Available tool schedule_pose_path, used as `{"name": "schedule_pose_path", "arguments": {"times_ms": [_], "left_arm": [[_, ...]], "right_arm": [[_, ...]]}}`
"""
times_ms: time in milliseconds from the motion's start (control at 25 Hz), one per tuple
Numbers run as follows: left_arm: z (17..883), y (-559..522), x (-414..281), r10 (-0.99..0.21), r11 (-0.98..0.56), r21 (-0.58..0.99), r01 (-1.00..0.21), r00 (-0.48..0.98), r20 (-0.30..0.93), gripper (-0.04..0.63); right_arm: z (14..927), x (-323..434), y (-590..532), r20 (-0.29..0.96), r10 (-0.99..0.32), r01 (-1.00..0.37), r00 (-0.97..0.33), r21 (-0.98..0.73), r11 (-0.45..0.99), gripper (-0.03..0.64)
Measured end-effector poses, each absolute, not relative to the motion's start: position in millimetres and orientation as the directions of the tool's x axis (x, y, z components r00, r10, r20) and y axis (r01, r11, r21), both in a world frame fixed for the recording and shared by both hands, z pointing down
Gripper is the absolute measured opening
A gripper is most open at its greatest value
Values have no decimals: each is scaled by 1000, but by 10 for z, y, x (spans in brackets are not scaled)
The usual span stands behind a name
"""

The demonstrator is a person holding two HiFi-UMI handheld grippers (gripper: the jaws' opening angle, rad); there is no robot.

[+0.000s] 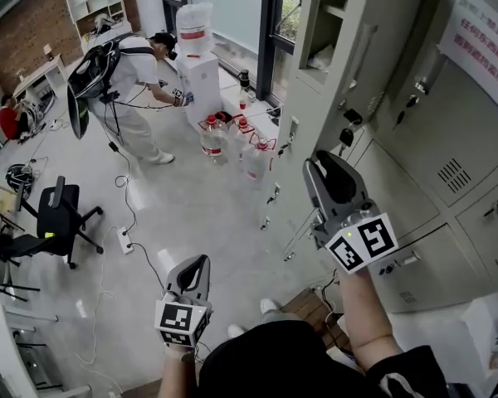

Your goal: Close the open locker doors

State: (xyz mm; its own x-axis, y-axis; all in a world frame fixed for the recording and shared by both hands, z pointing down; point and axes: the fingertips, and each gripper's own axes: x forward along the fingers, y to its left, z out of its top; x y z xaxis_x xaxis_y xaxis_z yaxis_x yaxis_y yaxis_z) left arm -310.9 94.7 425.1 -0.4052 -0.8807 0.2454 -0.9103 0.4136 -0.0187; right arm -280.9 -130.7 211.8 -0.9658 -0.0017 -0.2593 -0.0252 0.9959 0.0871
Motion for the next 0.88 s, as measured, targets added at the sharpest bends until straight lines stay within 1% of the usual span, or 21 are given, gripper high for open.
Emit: {"name": "schedule_pose_path", "arguments": {"times_ms": [560, 880], "left_arm": [[4267, 1165, -3271, -790, 569, -14, -822, -551, 269, 18], [4331, 1059, -3258, -773, 586, -10, -810, -563, 293, 18]], "right_arm": [[2114, -3515, -1469, -229, 89, 62, -969, 122, 991, 118], [2134, -3830, -1761, -196, 60, 34, -979, 134, 990, 118]]}}
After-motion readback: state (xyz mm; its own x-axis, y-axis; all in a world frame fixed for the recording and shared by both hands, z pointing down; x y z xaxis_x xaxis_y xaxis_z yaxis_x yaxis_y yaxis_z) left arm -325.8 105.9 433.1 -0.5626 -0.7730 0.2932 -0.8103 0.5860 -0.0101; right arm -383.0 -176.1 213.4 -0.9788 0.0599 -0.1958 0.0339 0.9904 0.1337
